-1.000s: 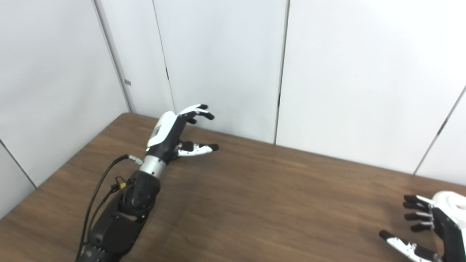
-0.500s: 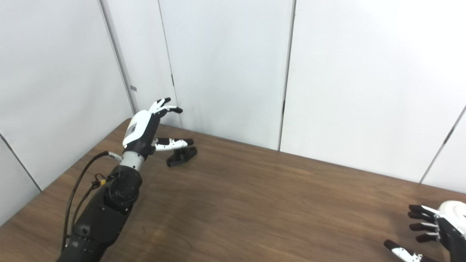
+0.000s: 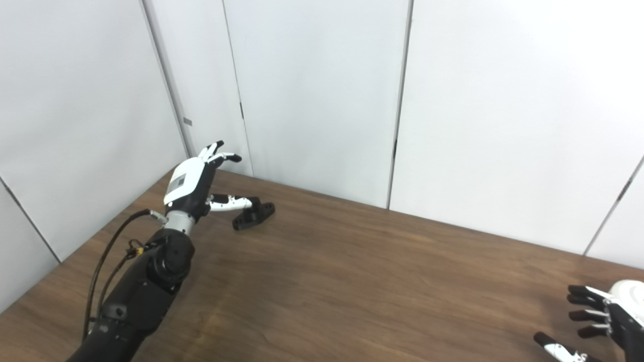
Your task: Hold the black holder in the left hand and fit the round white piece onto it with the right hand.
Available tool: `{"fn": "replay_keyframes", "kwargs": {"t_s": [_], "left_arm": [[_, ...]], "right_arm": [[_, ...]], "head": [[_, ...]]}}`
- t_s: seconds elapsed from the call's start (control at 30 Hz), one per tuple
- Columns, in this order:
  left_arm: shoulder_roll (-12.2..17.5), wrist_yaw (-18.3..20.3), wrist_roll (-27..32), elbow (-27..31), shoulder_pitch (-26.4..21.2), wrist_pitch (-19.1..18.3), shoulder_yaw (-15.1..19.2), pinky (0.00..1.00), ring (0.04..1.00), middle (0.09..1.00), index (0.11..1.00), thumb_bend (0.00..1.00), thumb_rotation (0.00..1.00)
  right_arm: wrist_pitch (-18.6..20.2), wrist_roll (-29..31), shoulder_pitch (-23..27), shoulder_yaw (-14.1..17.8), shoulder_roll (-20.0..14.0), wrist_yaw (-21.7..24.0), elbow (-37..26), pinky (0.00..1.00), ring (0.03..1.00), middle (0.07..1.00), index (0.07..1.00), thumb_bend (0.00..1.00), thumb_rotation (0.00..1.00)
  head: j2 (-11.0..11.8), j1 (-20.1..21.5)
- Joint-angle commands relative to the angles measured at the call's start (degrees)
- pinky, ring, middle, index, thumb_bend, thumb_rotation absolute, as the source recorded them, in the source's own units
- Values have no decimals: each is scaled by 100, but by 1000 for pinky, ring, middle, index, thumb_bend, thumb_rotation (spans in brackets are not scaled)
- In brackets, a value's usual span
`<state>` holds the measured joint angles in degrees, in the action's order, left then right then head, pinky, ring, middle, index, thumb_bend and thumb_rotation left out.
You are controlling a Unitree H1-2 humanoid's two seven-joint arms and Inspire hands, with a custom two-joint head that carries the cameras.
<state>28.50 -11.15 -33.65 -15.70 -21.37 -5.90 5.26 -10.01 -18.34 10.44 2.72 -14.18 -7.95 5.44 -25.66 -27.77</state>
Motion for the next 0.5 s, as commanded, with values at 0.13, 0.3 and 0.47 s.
{"fn": "replay_keyframes", "kwargs": {"t_s": [0.13,0.3,0.47], "left_arm": [[272,-289,-269,-284,-274,-87,-159,901,1000,979,768,1000,401],[258,-306,-217,-586,-323,-98,-250,877,1000,988,764,1000,406],[254,-221,-115,-695,-329,-156,-324,895,1000,992,770,1000,427]], "right_arm": [[-153,58,163,57,-70,-27,-185,450,589,673,690,582,149],[-181,50,168,59,-90,-29,-151,446,584,669,690,586,177],[-135,77,160,79,-85,-8,-190,446,585,668,684,590,168]], "head": [[-6,11],[-9,3],[-37,21]]}}
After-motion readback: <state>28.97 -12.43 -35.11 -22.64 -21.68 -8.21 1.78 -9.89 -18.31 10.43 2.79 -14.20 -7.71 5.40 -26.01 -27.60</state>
